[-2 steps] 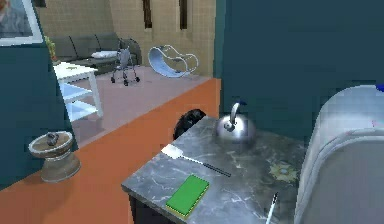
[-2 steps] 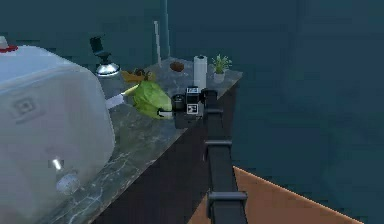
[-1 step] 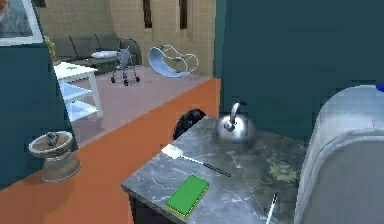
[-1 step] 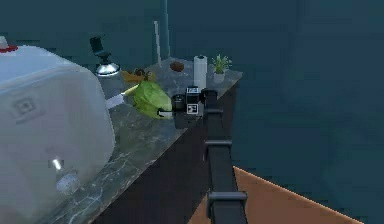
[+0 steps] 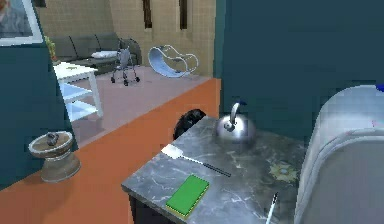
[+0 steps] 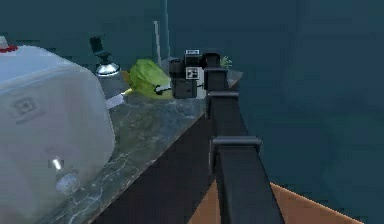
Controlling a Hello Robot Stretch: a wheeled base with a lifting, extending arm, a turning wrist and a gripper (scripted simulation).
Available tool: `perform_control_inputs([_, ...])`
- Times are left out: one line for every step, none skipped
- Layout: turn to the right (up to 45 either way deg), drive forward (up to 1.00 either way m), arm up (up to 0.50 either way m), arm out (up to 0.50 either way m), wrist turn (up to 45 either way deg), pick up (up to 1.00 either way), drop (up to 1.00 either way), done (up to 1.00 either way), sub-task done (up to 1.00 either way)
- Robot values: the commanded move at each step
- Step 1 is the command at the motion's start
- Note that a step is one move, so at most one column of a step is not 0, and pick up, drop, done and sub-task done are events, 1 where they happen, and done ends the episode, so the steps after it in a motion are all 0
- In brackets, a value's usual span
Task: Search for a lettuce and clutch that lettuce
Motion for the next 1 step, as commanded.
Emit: perform_control_inputs([0.0, 0.0, 0.0, 0.0, 0.0, 0.0, 0.0, 1.0, 0.0])
